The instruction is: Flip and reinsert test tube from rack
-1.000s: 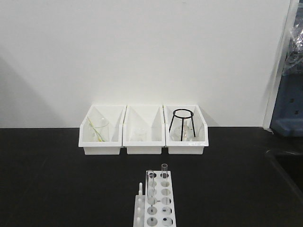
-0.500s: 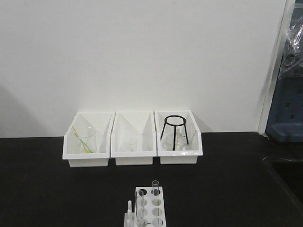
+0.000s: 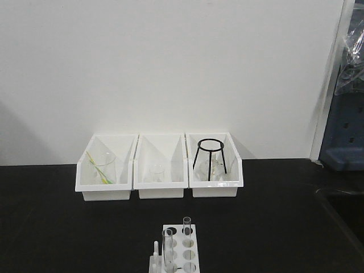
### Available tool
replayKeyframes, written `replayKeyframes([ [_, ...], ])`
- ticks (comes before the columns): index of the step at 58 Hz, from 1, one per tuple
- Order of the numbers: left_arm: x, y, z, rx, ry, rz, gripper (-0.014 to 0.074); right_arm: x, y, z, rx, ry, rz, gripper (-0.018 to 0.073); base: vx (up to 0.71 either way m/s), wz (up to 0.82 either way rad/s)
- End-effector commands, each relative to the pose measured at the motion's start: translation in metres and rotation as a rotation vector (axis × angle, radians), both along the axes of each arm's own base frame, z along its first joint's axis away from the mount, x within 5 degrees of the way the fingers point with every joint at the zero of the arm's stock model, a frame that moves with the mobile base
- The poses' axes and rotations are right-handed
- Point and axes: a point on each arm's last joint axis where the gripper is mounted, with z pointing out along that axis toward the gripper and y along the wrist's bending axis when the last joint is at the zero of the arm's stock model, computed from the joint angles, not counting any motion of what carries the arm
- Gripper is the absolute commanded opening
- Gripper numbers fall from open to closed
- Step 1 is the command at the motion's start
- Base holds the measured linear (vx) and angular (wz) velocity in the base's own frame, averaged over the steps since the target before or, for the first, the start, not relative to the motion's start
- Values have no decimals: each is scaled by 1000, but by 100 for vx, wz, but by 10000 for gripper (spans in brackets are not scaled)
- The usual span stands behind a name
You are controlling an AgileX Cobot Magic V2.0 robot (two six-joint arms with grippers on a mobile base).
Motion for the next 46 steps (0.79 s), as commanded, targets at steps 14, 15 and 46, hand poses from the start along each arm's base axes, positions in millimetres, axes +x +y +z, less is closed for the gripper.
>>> replayKeyframes([
  [14, 0, -1, 9, -22, -90, -14, -6, 28, 0, 183, -103, -188, -39, -10, 0, 0],
  [15, 0, -1, 9, -22, -90, -14, -6, 39, -1, 184, -94, -159, -35, -10, 0, -1],
  [46, 0, -1, 9, -22, -90, -14, -6, 133, -2, 179, -3, 90, -9, 85, 0, 0],
])
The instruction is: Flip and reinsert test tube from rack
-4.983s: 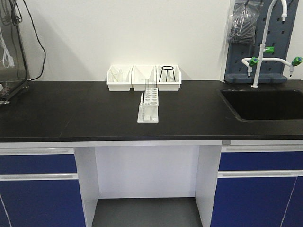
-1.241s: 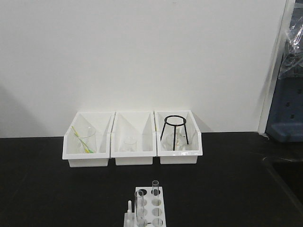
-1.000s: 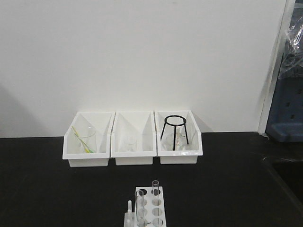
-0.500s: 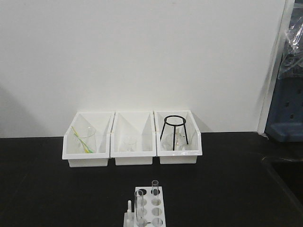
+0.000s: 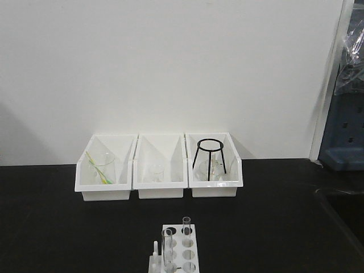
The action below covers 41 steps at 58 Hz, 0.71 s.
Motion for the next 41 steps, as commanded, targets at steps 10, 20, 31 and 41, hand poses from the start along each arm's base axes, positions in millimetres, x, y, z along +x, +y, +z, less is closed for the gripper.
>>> replayKeyframes([
  [10, 0, -1, 9, -22, -90, -14, -6, -4, -1, 22, 2, -118, -5, 300, 0, 0],
  [20, 0, -1, 9, -22, -90, -14, -6, -4, -1, 22, 2, -118, -5, 544, 0, 0],
  [31, 0, -1, 9, -22, -90, -14, -6, -4, -1, 25, 108, -165, 1, 624, 0, 0],
  [41, 0, -1, 9, -22, -90, -14, -6, 7, 13, -20, 54, -82, 71, 578, 0, 0],
])
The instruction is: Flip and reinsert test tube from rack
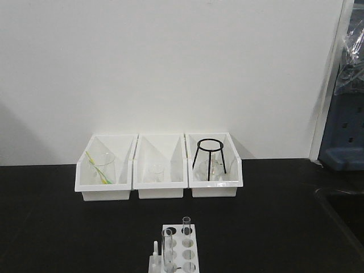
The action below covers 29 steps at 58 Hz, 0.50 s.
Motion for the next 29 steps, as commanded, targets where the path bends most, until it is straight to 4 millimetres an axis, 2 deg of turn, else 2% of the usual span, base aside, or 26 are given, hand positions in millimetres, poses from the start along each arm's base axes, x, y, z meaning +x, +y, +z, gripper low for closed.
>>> replayKeyframes([
  [1, 0, -1, 9, -22, -90, -14, -6, 3, 10, -12, -37, -52, 54, 573, 0, 0],
  [10, 0, -1, 9, -22, -90, -14, -6, 2, 60, -82, -102, 38, 318, 525, 0, 0],
  [15, 0, -1, 9, -22, -90, -14, -6, -1, 92, -110, -152, 29, 494, 516, 0, 0],
  [23, 0, -1, 9, -22, -90, -14, -6, 3, 137, -140, -187, 15, 697, 516, 0, 0],
  [26, 0, -1, 9, -22, -90, -14, -6, 8, 147, -144, -185, -6, 732, 516, 0, 0],
  [28, 0, -1, 9, -22, -90, -14, -6, 13, 153, -147, -181, -10, 746, 516, 0, 0],
  [29, 0, -1, 9, -22, -90, -14, -6, 32, 167, -152, -166, -12, 762, 516, 0, 0],
])
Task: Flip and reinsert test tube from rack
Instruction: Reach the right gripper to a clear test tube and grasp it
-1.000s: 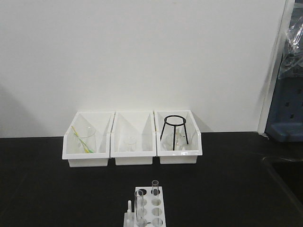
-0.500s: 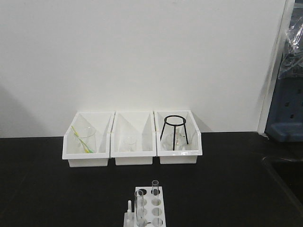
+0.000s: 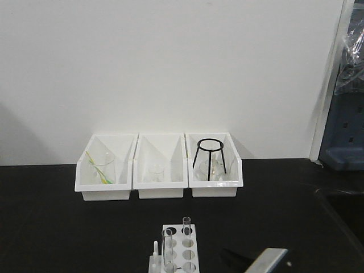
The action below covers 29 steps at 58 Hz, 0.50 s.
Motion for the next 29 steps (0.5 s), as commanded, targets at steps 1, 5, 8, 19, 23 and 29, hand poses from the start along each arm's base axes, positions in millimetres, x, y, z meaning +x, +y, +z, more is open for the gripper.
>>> replayKeyframes([
  [1, 0, -1, 9, -22, -90, -14, -6, 17, 16, 20, 120, -118, 29, 516, 0, 0],
  [5, 0, -1, 9, -22, -90, -14, -6, 28, 24, 19, 129, -112, 45, 516, 0, 0],
  [8, 0, -1, 9, -22, -90, -14, -6, 35, 31, 19, 134, -115, 59, 516, 0, 0],
  [19, 0, -1, 9, -22, -90, -14, -6, 61, 49, 16, 164, -128, 70, 516, 0, 0],
  [23, 0, -1, 9, -22, -90, -14, -6, 67, 53, 14, 184, -112, 69, 516, 0, 0],
  [29, 0, -1, 9, -22, -90, -14, -6, 74, 58, 9, 192, -101, 69, 516, 0, 0],
])
